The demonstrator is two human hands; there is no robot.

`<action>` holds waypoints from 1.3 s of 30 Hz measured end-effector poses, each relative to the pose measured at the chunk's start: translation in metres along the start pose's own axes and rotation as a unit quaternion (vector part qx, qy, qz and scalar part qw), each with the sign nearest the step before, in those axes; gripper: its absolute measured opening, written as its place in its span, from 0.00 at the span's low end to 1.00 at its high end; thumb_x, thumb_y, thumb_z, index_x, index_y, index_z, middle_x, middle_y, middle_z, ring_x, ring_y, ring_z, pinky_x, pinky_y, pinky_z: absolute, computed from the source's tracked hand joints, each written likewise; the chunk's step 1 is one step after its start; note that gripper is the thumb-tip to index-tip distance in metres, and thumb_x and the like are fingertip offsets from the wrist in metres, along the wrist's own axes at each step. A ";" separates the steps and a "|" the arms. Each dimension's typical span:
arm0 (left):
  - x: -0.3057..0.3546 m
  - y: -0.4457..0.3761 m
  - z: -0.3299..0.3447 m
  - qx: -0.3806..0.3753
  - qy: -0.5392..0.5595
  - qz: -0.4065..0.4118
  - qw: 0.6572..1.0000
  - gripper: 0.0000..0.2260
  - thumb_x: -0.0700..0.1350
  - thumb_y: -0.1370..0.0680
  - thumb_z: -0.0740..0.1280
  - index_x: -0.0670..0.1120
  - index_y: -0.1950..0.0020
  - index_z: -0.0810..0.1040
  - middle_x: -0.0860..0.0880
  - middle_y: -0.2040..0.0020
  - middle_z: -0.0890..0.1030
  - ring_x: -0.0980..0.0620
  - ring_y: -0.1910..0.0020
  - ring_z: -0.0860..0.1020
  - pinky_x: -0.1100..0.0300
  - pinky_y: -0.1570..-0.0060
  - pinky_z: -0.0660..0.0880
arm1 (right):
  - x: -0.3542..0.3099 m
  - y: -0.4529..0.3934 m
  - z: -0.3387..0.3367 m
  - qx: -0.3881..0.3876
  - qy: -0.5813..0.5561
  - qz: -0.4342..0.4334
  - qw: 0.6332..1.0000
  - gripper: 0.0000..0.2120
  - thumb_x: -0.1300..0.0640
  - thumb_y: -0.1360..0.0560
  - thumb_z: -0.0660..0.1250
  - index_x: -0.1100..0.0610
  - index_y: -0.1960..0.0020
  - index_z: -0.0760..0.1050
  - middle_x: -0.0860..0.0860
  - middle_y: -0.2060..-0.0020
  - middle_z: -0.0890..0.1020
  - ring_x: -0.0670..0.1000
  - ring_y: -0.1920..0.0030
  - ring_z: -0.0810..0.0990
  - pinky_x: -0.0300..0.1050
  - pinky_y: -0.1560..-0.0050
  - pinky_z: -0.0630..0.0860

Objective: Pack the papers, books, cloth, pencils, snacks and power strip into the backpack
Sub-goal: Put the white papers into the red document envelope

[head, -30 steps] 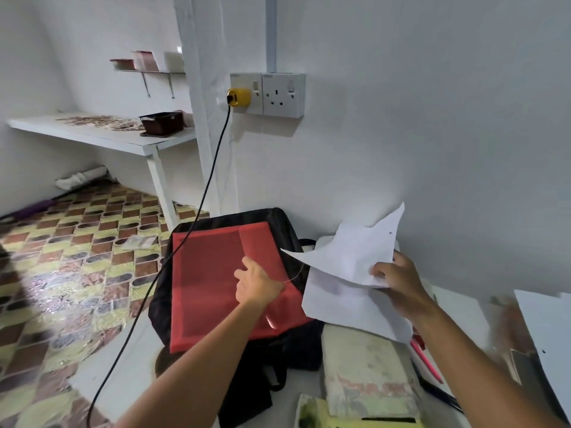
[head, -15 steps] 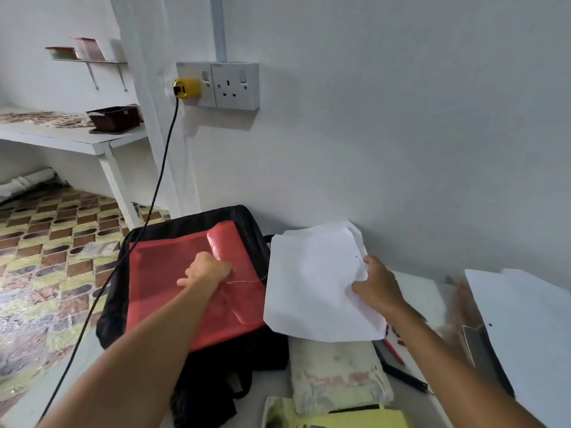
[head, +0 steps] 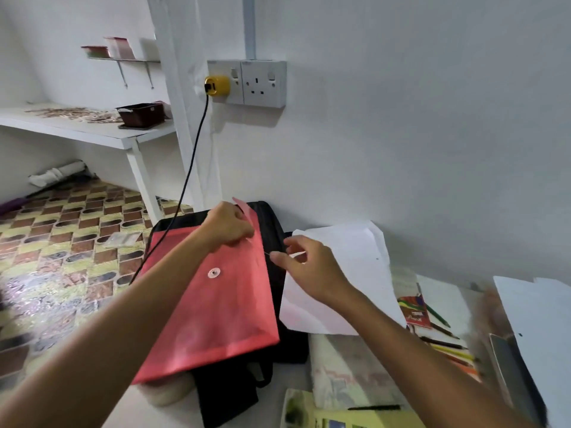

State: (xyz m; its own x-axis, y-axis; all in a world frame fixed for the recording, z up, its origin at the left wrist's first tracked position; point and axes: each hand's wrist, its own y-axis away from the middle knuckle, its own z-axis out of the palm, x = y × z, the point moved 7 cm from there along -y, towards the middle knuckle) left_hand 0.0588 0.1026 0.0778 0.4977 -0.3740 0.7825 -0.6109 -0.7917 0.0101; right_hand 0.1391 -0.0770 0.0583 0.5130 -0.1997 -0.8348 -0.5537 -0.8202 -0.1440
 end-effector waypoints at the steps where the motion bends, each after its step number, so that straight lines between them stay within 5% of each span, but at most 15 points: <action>1: 0.004 0.005 0.003 -0.032 0.021 -0.004 0.999 0.04 0.32 0.32 0.71 0.38 0.65 0.78 0.42 0.70 0.76 0.51 0.78 0.73 0.64 0.78 0.71 | -0.008 0.000 0.020 -0.038 -0.021 0.027 0.999 0.34 0.36 0.33 0.71 0.54 0.34 0.71 0.49 0.44 0.79 0.48 0.46 0.79 0.39 0.48 0.74; 3: 0.006 0.014 0.005 -0.075 0.071 -0.014 0.995 0.03 0.32 0.31 0.72 0.35 0.60 0.79 0.39 0.67 0.78 0.47 0.73 0.78 0.57 0.69 0.79 | -0.019 -0.001 0.048 -0.084 -0.020 0.054 0.995 0.43 0.29 0.42 0.71 0.50 0.34 0.68 0.47 0.43 0.79 0.48 0.45 0.79 0.43 0.49 0.77; 5: 0.006 0.025 0.005 -0.094 0.114 -0.017 0.989 0.05 0.34 0.29 0.72 0.34 0.56 0.79 0.38 0.63 0.80 0.44 0.68 0.80 0.48 0.57 0.81 | -0.021 -0.005 0.057 -0.098 -0.027 0.075 0.992 0.34 0.41 0.40 0.73 0.50 0.38 0.68 0.47 0.47 0.79 0.48 0.49 0.79 0.41 0.56 0.76; 8: 0.003 0.038 0.012 -0.098 0.217 -0.014 0.971 0.10 0.42 0.22 0.68 0.34 0.51 0.79 0.39 0.58 0.82 0.48 0.68 0.81 0.54 0.61 0.82 | -0.007 -0.016 0.051 -0.040 -0.106 0.111 0.987 0.15 0.61 0.32 0.65 0.54 0.45 0.74 0.51 0.53 0.81 0.51 0.55 0.81 0.44 0.59 0.77; 9: -0.001 0.040 0.011 -0.067 0.181 -0.002 0.981 0.11 0.44 0.22 0.67 0.36 0.51 0.79 0.41 0.58 0.83 0.48 0.67 0.81 0.56 0.62 0.80 | 0.002 -0.019 0.048 -0.007 -0.154 0.137 0.979 0.13 0.64 0.31 0.62 0.55 0.47 0.75 0.54 0.54 0.83 0.54 0.57 0.81 0.47 0.59 0.77; 11: -0.013 0.043 0.008 -0.006 -0.056 0.044 0.997 0.11 0.49 0.26 0.68 0.42 0.52 0.80 0.44 0.55 0.83 0.46 0.57 0.81 0.53 0.55 0.79 | 0.016 -0.019 0.041 0.034 -0.270 0.187 0.944 0.12 0.68 0.28 0.57 0.60 0.50 0.76 0.60 0.56 0.84 0.60 0.59 0.82 0.53 0.58 0.76; 13: -0.033 0.051 0.020 -0.046 -0.258 0.032 0.964 0.21 0.58 0.31 0.68 0.47 0.43 0.76 0.45 0.45 0.78 0.42 0.42 0.76 0.47 0.44 0.75 | 0.027 -0.019 0.038 0.041 -0.382 0.221 0.897 0.17 0.74 0.29 0.52 0.62 0.50 0.75 0.63 0.57 0.84 0.66 0.56 0.82 0.58 0.52 0.76; 15: -0.052 0.059 0.032 -0.093 -0.294 -0.010 0.951 0.33 0.63 0.33 0.70 0.50 0.34 0.68 0.43 0.36 0.69 0.40 0.34 0.66 0.40 0.38 0.70 | 0.032 -0.017 0.037 0.039 -0.447 0.236 0.862 0.20 0.78 0.30 0.48 0.62 0.49 0.72 0.64 0.58 0.81 0.66 0.56 0.80 0.61 0.53 0.78; 18: -0.056 0.064 0.037 -0.063 -0.292 -0.021 0.954 0.36 0.62 0.34 0.72 0.51 0.31 0.63 0.44 0.34 0.66 0.41 0.33 0.63 0.39 0.38 0.68 | 0.037 -0.014 0.042 0.032 -0.482 0.242 0.841 0.21 0.78 0.29 0.47 0.64 0.44 0.70 0.64 0.56 0.79 0.66 0.56 0.79 0.58 0.57 0.79; 23: -0.054 0.064 0.041 -0.017 -0.226 -0.009 0.974 0.33 0.62 0.35 0.72 0.53 0.35 0.67 0.47 0.36 0.69 0.42 0.33 0.65 0.40 0.37 0.67 | 0.042 -0.019 0.042 0.039 -0.514 0.239 0.823 0.17 0.77 0.27 0.48 0.62 0.49 0.70 0.64 0.54 0.80 0.64 0.61 0.83 0.59 0.56 0.80; 28: -0.070 0.063 0.047 -0.066 -0.179 -0.019 0.982 0.50 0.69 0.44 0.75 0.59 0.27 0.57 0.47 0.22 0.48 0.39 0.23 0.41 0.30 0.31 0.43 | 0.046 -0.020 0.039 0.025 -0.580 0.267 0.770 0.15 0.75 0.25 0.48 0.63 0.47 0.68 0.64 0.54 0.79 0.63 0.64 0.84 0.59 0.60 0.81; 31: -0.073 0.067 0.052 -0.074 -0.192 -0.024 0.978 0.55 0.69 0.46 0.76 0.59 0.26 0.52 0.44 0.21 0.42 0.39 0.24 0.36 0.31 0.31 0.38 | 0.047 -0.019 0.044 0.015 -0.578 0.280 0.766 0.13 0.74 0.24 0.49 0.63 0.49 0.68 0.64 0.56 0.79 0.63 0.64 0.84 0.59 0.61 0.81; 39: -0.071 0.066 0.051 -0.012 -0.171 0.011 0.985 0.35 0.59 0.32 0.72 0.55 0.29 0.63 0.48 0.23 0.57 0.43 0.23 0.49 0.32 0.30 0.46 | 0.043 -0.022 0.050 0.010 -0.500 0.283 0.819 0.13 0.74 0.24 0.50 0.61 0.52 0.69 0.63 0.58 0.78 0.61 0.59 0.79 0.60 0.52 0.76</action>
State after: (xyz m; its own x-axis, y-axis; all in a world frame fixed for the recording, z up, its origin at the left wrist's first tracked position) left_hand 0.0150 0.0525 -0.0093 0.6601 -0.5355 0.5268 -0.6362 -0.7714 0.0129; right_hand 0.1403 -0.0407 -0.0008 -0.6163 0.0025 -0.7875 -0.5337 -0.7367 0.4153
